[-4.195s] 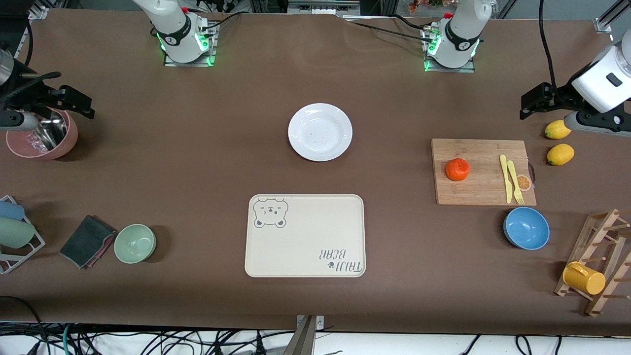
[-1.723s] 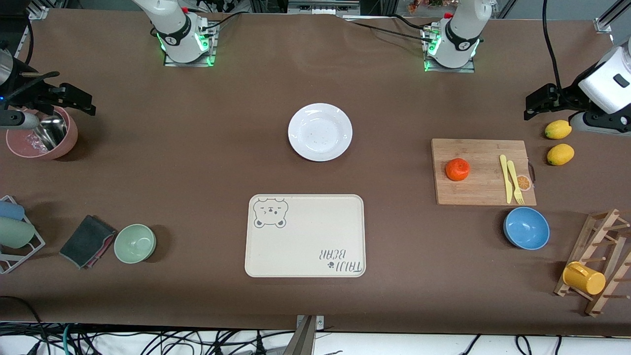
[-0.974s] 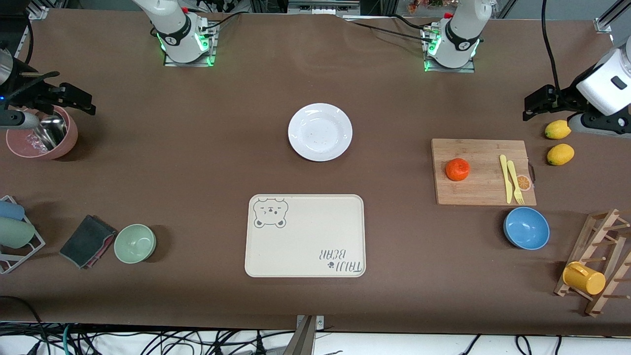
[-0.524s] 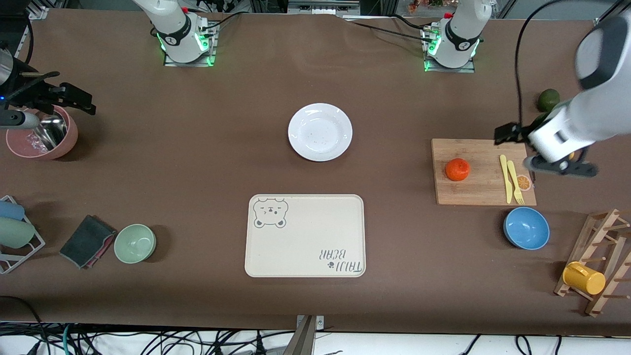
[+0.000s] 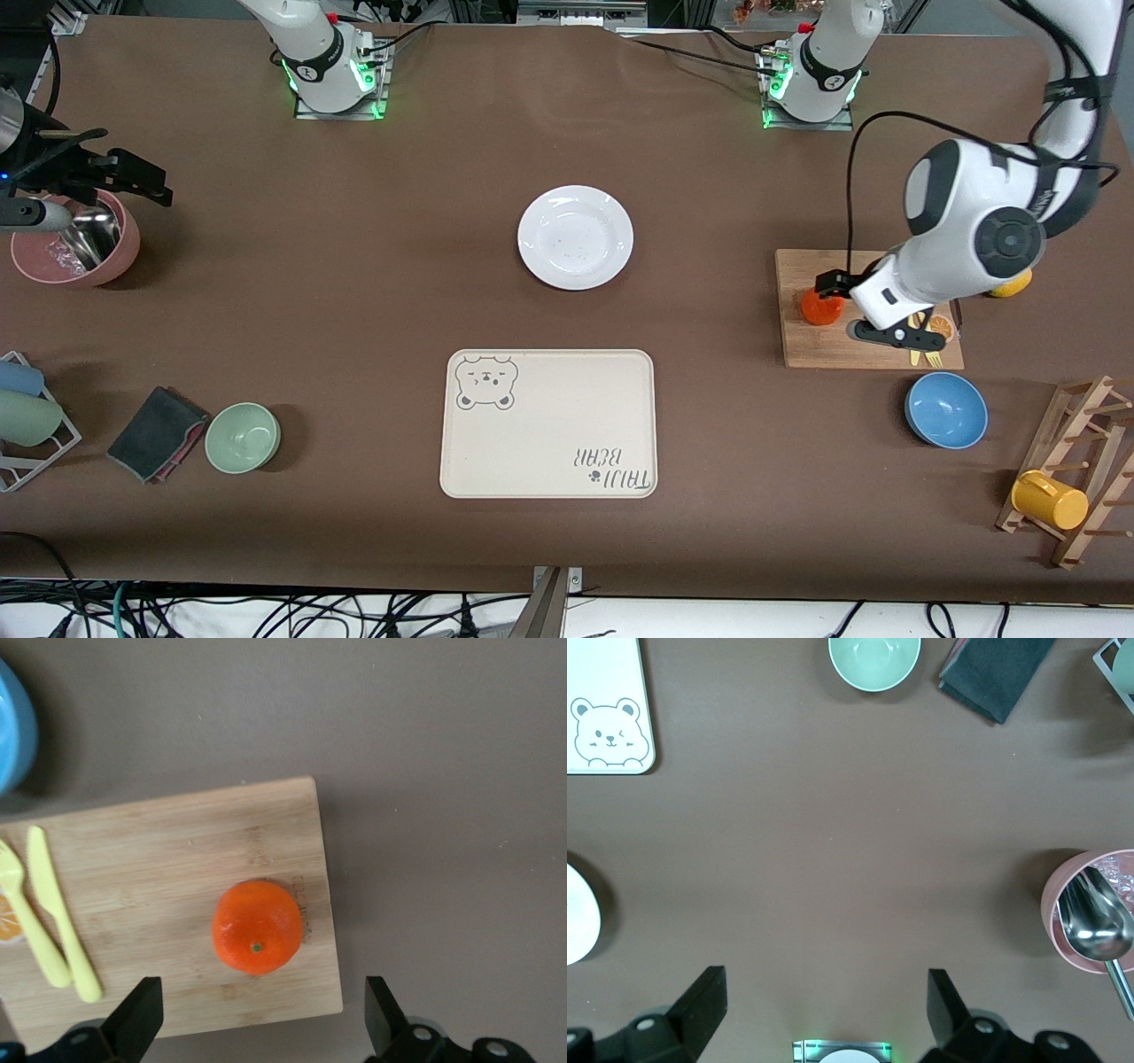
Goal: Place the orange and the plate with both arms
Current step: 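Lower the left gripper onto the orange on the cutting board and grasp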
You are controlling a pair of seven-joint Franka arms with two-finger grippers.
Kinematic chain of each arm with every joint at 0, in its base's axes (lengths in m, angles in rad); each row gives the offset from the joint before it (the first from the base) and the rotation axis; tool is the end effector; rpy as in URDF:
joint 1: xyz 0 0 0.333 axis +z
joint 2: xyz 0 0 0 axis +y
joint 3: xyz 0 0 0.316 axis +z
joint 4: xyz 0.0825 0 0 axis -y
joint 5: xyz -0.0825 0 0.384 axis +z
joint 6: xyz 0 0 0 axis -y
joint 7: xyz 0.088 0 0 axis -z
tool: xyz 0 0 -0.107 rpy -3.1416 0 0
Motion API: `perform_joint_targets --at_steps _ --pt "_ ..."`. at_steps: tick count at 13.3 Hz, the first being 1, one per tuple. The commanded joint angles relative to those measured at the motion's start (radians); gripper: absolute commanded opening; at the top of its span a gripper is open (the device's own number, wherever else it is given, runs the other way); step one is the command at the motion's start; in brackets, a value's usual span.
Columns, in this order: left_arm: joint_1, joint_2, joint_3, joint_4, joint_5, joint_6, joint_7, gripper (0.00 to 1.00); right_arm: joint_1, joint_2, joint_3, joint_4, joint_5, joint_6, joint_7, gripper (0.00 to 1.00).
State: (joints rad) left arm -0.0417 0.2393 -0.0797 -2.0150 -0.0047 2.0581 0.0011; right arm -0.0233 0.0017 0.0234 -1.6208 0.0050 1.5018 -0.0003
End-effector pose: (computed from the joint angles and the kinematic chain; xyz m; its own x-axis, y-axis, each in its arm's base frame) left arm 0.5662 -0.0683 0.3202 0.9737 -0.1191 -0.1942 -0.1170 -0.9929 0.0227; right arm 0.5453 0.0006 0.5946 0.9927 0.0007 -0.1204 0.0001 -1.0000 -0.0051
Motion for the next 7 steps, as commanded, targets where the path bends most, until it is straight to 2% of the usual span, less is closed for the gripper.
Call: perform_joint_targets --at_steps 1,4,7 --pt "-0.014 -0.029 0.009 -0.109 0.006 0.092 -0.064 1.0 -0.006 -0.006 0.003 0.004 0.01 -0.015 0.005 1.0" --pt "-0.01 -0.035 0.011 -0.175 0.006 0.135 -0.094 1.0 -0.004 -0.006 0.004 0.004 0.012 -0.014 0.005 1.0" --pt "-0.01 -0.026 0.012 -0.235 0.008 0.258 -0.121 1.0 -0.004 -0.006 0.004 0.005 0.012 -0.014 0.006 1.0"
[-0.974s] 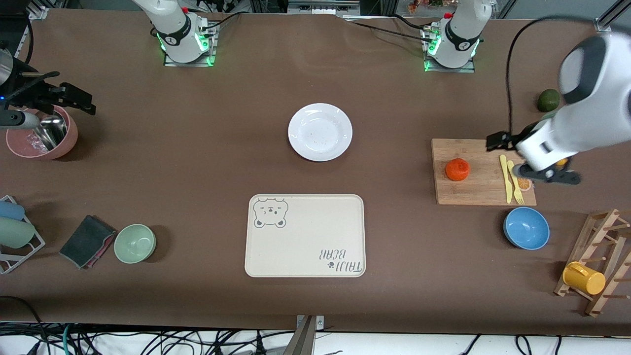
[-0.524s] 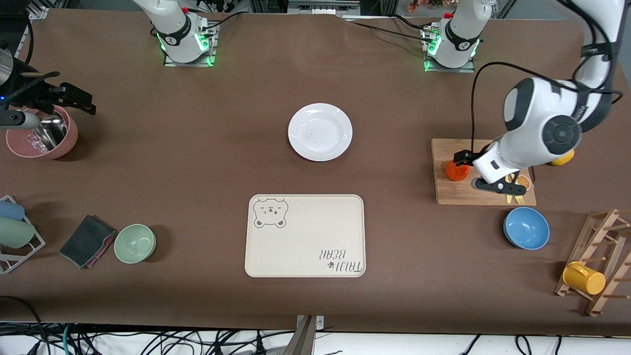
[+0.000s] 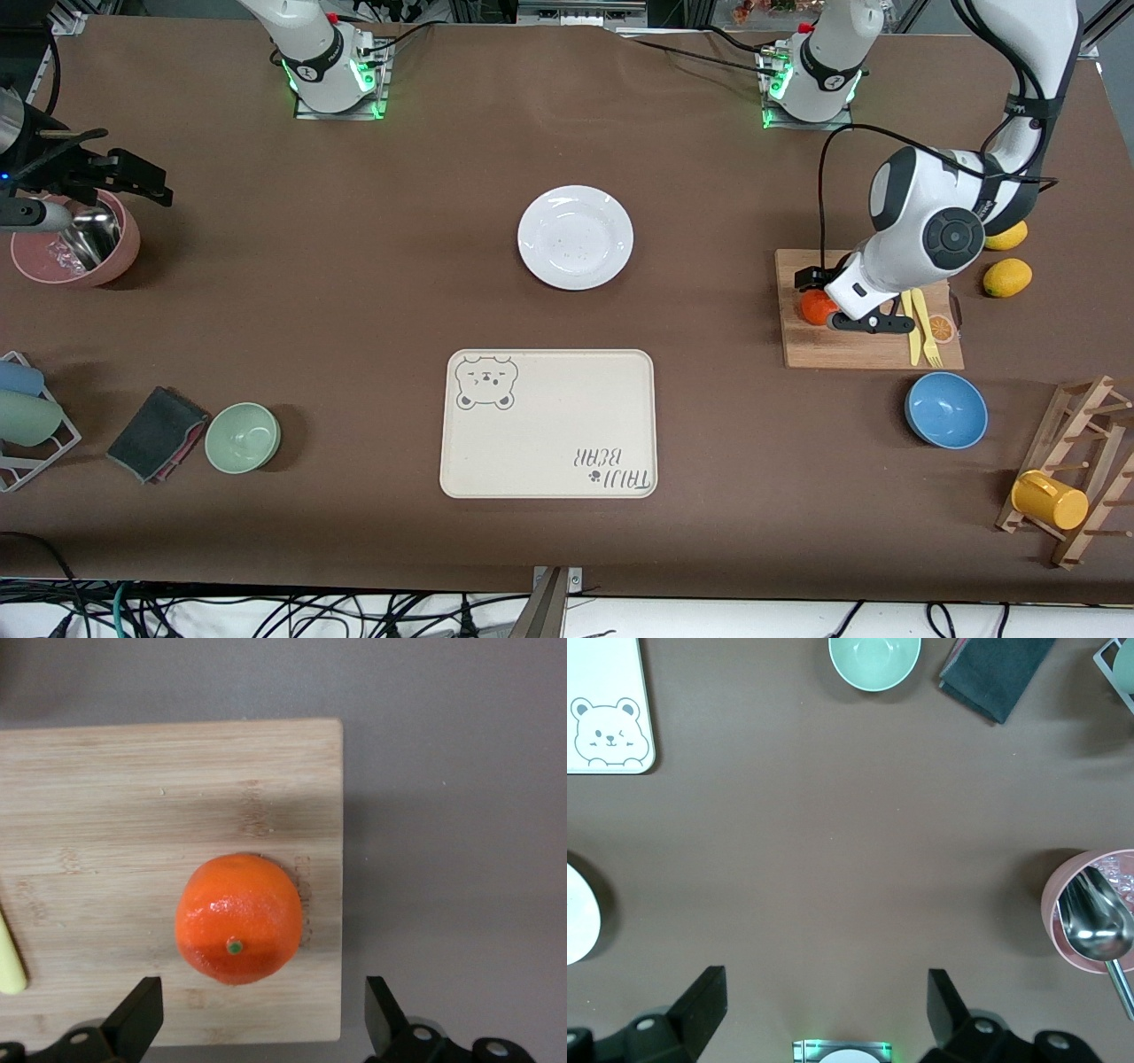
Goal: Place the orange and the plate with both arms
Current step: 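Lower the left gripper onto the orange on the cutting board and grasp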
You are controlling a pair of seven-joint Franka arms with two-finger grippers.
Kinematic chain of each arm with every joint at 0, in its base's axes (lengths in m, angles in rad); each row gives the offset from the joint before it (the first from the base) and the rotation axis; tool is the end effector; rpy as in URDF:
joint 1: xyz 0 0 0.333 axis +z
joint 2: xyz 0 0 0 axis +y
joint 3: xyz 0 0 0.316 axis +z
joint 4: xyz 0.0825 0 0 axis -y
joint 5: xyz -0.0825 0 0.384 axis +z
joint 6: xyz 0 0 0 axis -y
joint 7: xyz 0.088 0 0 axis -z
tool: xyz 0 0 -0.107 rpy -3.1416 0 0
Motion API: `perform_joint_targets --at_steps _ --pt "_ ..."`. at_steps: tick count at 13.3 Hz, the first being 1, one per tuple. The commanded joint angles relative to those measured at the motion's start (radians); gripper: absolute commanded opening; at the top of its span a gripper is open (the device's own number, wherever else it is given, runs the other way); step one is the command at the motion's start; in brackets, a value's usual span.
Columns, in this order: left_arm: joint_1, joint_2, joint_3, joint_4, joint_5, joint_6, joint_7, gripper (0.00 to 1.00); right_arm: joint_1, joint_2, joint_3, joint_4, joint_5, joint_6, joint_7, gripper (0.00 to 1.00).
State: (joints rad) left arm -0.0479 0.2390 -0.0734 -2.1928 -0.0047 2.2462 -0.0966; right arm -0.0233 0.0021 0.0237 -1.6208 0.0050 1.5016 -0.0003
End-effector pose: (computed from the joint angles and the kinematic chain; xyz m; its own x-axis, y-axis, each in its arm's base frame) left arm 0.5306 -0.0649 0.2619 0.9825 -0.0208 -0.1851 -0.0207 -0.9998 0.0026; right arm 0.5453 0.0008 0.5944 0.9927 0.0010 -0.1210 0.0004 -1.0000 -0.0051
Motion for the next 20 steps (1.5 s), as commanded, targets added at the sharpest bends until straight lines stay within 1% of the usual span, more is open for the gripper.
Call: perform_joint_targets --at_steps 1,3,8,10,11,12,13,14,15,16,17,18,19,20 --pt "-0.006 -0.02 0.007 -0.062 0.006 0.093 -0.028 1.0 -0.004 -0.005 0.005 0.006 0.012 -0.014 0.006 1.0" --pt "-0.004 0.008 0.007 -0.062 0.008 0.13 -0.069 1.0 -0.003 -0.005 0.008 0.004 0.012 -0.014 0.006 1.0" --pt "-0.006 0.051 0.038 -0.062 0.019 0.202 -0.064 1.0 -0.003 -0.004 0.008 0.004 0.012 -0.014 0.005 1.0" --pt "-0.006 0.066 0.044 -0.062 0.019 0.207 -0.064 1.0 -0.003 -0.001 0.008 0.005 0.013 -0.011 0.006 1.0" --pt "-0.006 0.066 0.044 -0.062 0.019 0.207 -0.061 0.89 0.0 -0.002 0.008 0.004 0.013 -0.012 0.006 1.0" --pt "-0.006 0.068 0.044 -0.062 0.019 0.207 -0.06 0.71 0.0 -0.001 0.019 0.005 0.013 -0.009 0.006 1.0" --pt "-0.006 0.069 0.044 -0.062 0.019 0.207 -0.058 0.49 0.0 -0.001 0.019 0.006 0.012 -0.009 0.006 1.0" --pt "-0.006 0.072 0.044 -0.062 0.019 0.207 -0.058 0.42 0.0 -0.001 0.021 0.006 0.01 -0.008 0.006 1.0" --pt "-0.007 0.075 0.044 -0.062 0.019 0.207 -0.058 0.38 -0.001 0.001 0.021 0.007 0.012 -0.007 0.006 1.0" --pt "-0.007 0.072 0.044 -0.062 0.02 0.207 -0.058 0.27 0.0 -0.001 0.022 0.006 0.012 -0.009 0.006 1.0" --pt "-0.007 0.062 0.044 -0.062 0.02 0.205 -0.057 0.19 -0.001 -0.001 0.022 0.006 0.012 -0.008 0.006 1.0" --pt "-0.007 0.033 0.043 -0.061 0.006 0.194 -0.058 0.08 0.0 -0.001 0.022 0.006 0.012 -0.007 0.006 1.0" --pt "-0.019 -0.001 0.038 -0.062 0.003 0.181 -0.06 0.01 -0.001 -0.001 0.021 0.006 0.01 -0.006 -0.001 1.0" --pt "-0.067 -0.026 0.038 -0.061 -0.015 0.17 -0.058 0.0 -0.001 -0.001 0.019 0.007 0.009 -0.007 -0.001 1.0"
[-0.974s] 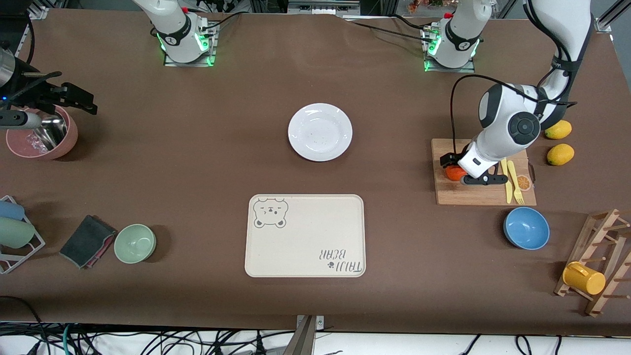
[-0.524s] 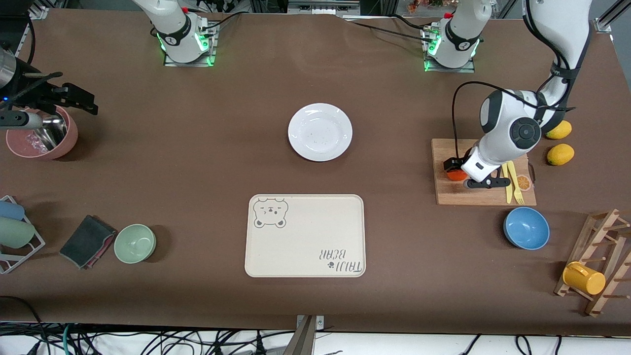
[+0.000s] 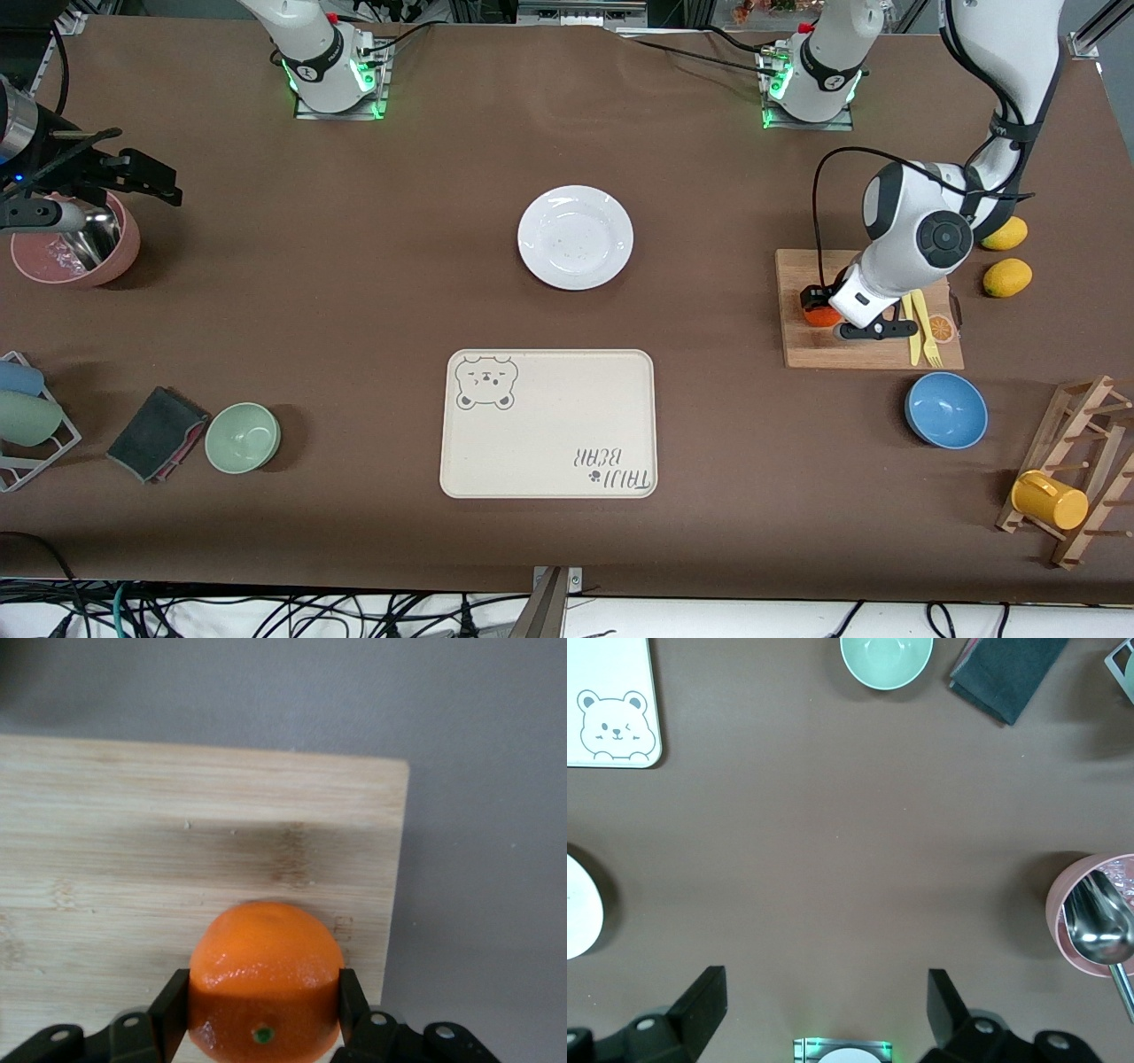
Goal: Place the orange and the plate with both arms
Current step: 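Carry the orange with the left gripper onto the white plate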
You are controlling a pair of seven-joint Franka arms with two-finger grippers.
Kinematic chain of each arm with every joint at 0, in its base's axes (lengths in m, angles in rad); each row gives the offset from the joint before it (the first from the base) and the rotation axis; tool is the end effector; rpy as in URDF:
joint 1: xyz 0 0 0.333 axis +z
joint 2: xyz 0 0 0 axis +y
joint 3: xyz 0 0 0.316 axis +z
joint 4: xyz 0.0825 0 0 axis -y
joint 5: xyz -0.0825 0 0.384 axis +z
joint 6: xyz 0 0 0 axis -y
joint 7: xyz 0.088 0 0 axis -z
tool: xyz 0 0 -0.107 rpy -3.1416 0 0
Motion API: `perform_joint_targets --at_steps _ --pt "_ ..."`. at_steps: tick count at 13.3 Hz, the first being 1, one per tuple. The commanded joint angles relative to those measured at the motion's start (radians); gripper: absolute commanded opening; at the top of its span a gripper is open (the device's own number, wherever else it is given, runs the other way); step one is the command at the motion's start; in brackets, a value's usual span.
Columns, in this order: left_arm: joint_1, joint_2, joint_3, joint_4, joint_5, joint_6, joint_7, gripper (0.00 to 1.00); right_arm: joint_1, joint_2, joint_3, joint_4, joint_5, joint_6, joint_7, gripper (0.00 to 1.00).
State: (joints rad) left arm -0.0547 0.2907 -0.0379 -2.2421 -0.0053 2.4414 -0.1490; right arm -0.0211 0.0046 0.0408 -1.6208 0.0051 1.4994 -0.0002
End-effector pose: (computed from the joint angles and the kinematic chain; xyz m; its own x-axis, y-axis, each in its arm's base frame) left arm 0.5325 -0.0497 0.2298 0.9938 0.0614 -0.0922 0.0617 -0.9981 0.0002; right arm 0.5456 0.0113 0.5928 0.9919 0.0201 -0.1257 0.0196 -0.9998 -0.0053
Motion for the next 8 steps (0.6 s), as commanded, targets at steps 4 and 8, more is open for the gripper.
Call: perform_joint_targets --at_steps 4,8 --pt "-0.252 -0.088 0.003 0.005 -0.206 -0.019 -0.024 0.0 -0.003 -0.003 0.005 0.007 0.012 -0.007 0.005 1.0" --pt "-0.439 -0.038 -0.003 0.079 -0.266 -0.019 -0.162 0.0 -0.003 0.005 0.01 0.007 0.018 0.005 0.006 1.0"
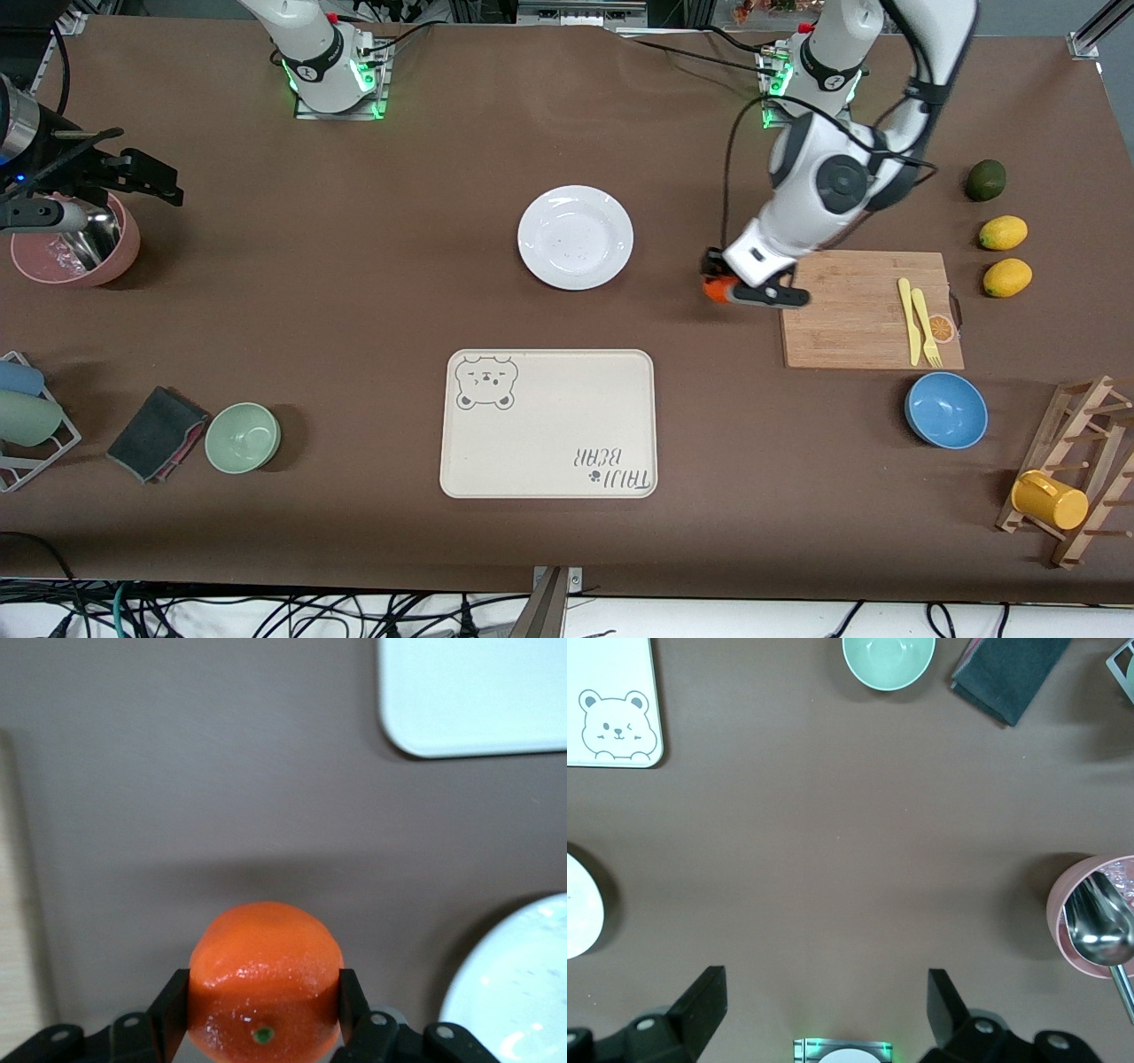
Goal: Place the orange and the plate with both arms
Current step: 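Carry the orange with the left gripper onto the white plate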
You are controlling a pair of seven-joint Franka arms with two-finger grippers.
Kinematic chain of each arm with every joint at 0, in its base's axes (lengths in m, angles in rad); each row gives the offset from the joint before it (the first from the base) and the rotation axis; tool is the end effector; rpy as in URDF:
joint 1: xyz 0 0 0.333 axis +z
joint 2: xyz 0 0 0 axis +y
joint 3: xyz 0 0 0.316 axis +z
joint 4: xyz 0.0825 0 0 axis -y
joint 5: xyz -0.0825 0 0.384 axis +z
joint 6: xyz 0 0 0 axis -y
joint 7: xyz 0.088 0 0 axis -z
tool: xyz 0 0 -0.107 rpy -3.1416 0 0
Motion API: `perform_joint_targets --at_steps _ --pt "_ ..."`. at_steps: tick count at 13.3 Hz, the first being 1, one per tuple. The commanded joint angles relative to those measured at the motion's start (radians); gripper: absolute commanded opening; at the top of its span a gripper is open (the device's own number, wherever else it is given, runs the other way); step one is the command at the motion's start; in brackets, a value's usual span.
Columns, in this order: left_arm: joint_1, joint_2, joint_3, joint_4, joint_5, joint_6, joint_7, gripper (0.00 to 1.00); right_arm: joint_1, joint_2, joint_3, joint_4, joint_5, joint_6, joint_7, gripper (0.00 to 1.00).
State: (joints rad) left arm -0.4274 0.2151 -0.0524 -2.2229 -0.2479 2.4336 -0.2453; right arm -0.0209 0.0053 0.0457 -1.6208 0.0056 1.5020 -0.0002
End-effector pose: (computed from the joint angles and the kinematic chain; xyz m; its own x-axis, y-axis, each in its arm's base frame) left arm 0.4849 -0.2531 0.2775 0.9969 -0.0490 -0.0618 -0.0386 -0.9865 0.1594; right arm 0.5460 0.0141 0.5926 0.9920 0.0252 -0.1238 0.0247 -0.9997 -0.0059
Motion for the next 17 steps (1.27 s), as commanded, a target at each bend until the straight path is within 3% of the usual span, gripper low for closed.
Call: perform_joint_targets --at_steps 1,5,9,13,14,15,16,17 --pt "-0.105 0.053 -0.001 0.083 -0.043 -0.011 -0.127 0.0 -0.002 0.005 0.005 0.007 0.019 0.004 0.006 1.0" --pt "-0.235 0.124 -0.049 0.163 -0.143 -0.004 -0.313 0.0 -0.002 0.005 0.006 0.007 0.016 0.009 0.005 1.0" --pt "-0.365 0.262 -0.049 0.299 -0.137 -0.004 -0.472 0.04 -0.005 0.005 0.002 0.007 0.022 0.004 -0.003 1.0" --pt "-0.396 0.314 -0.049 0.301 -0.14 0.045 -0.485 0.09 -0.004 0.005 0.005 0.009 0.022 0.007 0.006 1.0" --pt "-0.393 0.32 -0.047 0.301 -0.14 0.045 -0.485 0.27 -0.004 0.005 0.005 0.009 0.022 0.007 0.006 1.0" --pt "-0.392 0.328 -0.047 0.301 -0.14 0.045 -0.485 0.67 -0.004 0.005 0.003 0.009 0.023 0.006 0.008 1.0" --pt "-0.387 0.329 -0.047 0.299 -0.14 0.045 -0.485 0.87 -0.004 0.005 0.005 0.009 0.022 0.007 0.008 1.0" --pt "-0.386 0.328 -0.046 0.299 -0.139 0.044 -0.483 0.98 -0.002 0.005 0.005 0.009 0.023 0.007 0.008 1.0"
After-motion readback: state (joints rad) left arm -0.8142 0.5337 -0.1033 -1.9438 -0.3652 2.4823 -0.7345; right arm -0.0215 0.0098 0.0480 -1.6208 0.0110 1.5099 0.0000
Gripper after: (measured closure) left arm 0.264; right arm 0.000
